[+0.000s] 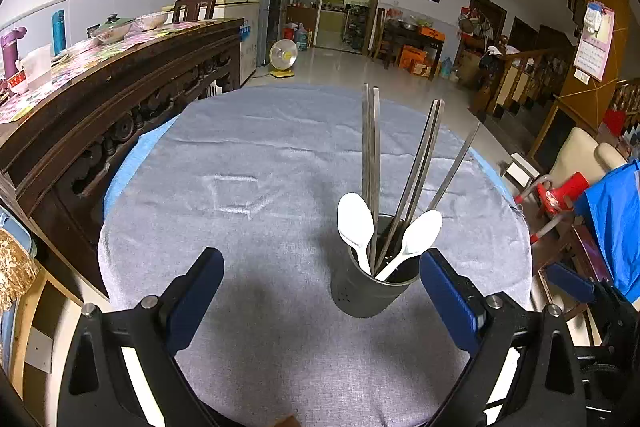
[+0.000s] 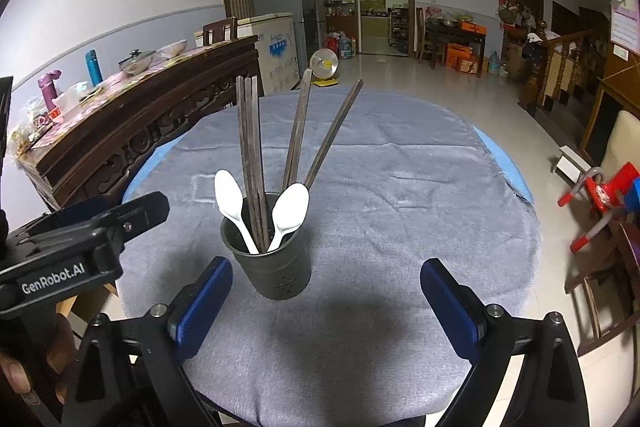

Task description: Organize utensils

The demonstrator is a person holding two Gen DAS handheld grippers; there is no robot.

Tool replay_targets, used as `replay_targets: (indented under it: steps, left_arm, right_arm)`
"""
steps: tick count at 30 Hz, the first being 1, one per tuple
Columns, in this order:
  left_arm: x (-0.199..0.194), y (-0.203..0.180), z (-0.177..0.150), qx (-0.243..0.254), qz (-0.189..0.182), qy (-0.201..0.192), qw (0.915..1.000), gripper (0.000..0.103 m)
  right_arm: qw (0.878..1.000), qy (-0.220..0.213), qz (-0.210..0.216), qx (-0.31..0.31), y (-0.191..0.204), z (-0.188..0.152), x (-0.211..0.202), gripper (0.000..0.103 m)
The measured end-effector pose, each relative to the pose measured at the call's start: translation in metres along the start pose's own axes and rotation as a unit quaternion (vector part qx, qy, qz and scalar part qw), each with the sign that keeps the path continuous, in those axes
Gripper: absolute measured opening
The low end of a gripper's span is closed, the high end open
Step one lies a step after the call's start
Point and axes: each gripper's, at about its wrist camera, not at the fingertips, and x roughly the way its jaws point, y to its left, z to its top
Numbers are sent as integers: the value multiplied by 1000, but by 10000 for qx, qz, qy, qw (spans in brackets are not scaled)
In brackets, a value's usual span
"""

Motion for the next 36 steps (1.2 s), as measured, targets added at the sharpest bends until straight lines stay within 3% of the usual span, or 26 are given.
replay_targets:
  steps: [36]
  left_arm:
    - [-3,-5,3,102,-139,74,9998,98]
  right_arm:
    - [10000,17,-50,22,-4,1,4,97]
